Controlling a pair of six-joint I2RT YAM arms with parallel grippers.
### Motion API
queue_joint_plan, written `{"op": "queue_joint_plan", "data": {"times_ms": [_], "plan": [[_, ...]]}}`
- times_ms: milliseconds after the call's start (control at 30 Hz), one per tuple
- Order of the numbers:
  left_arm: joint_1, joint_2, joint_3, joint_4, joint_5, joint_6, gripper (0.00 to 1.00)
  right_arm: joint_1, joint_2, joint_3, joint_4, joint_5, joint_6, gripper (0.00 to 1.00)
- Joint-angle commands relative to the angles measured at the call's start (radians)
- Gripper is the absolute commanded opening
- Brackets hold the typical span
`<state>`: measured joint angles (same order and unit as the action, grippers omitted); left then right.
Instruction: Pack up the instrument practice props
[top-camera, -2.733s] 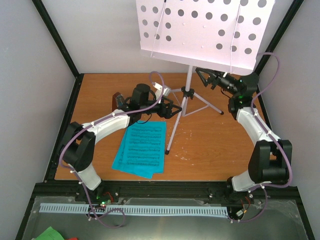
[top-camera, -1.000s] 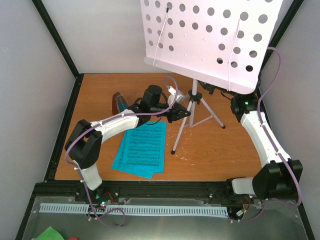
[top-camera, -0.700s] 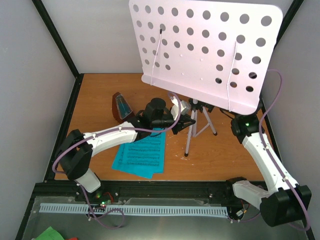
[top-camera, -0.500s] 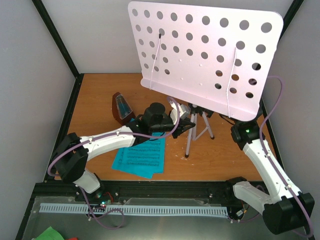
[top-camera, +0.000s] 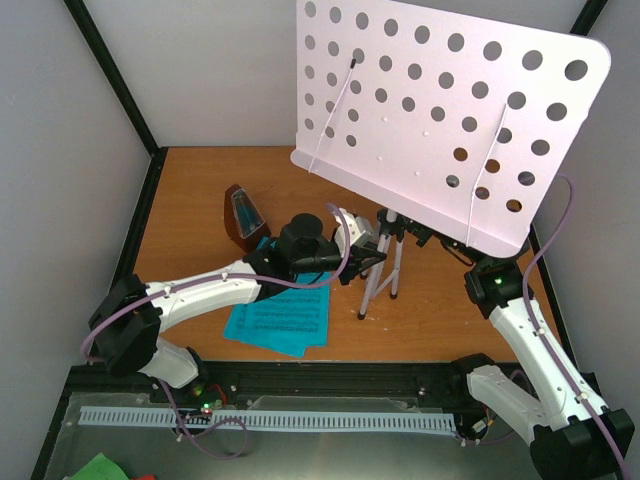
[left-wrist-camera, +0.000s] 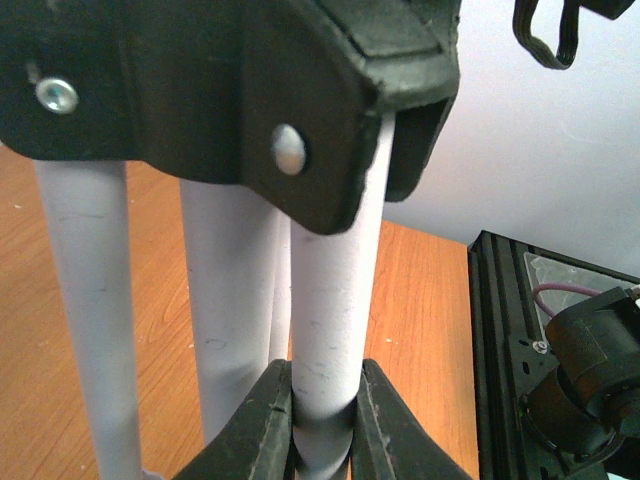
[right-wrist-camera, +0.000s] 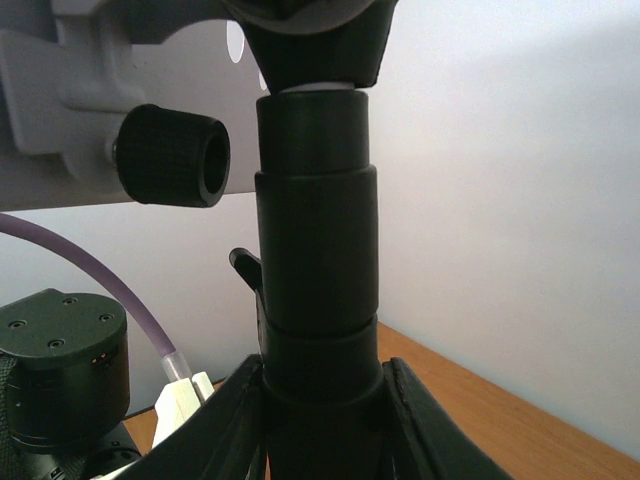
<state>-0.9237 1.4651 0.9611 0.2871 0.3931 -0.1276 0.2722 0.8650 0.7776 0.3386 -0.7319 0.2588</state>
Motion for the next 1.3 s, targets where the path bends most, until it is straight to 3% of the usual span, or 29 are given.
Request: {"op": "queue_joint_plan", "data": {"times_ms": [0, 167, 333, 600, 833, 1267], "plan": [[0.024, -0.059, 0.010, 0.240, -0.015, -0.030, 0.00, 0.031, -0.023, -0.050, -0.055, -0.063, 0.044, 0.03], [0.023, -0.056, -0.030, 0.232, 0.032, -0.015, 0.00, 0.031, -0.047, -0.077, -0.066, -0.039, 0.043, 0.13], [0.024, -0.046, -0.046, 0.226, 0.067, -0.015, 0.00, 0.031, -0.072, -0.104, -0.097, -0.009, 0.024, 0.51], [0.023, -0.035, -0.058, 0.227, 0.075, 0.001, 0.00, 0.031, -0.104, -0.158, -0.149, 0.011, -0.017, 0.77], [0.023, -0.032, -0.068, 0.218, 0.080, 0.021, 0.00, 0.032, -0.085, -0.204, -0.150, 0.054, -0.050, 0.85], [0.012, -0.003, -0.041, 0.201, 0.117, 0.029, 0.00, 0.036, 0.013, -0.234, -0.046, 0.028, -0.031, 0.84]]}}
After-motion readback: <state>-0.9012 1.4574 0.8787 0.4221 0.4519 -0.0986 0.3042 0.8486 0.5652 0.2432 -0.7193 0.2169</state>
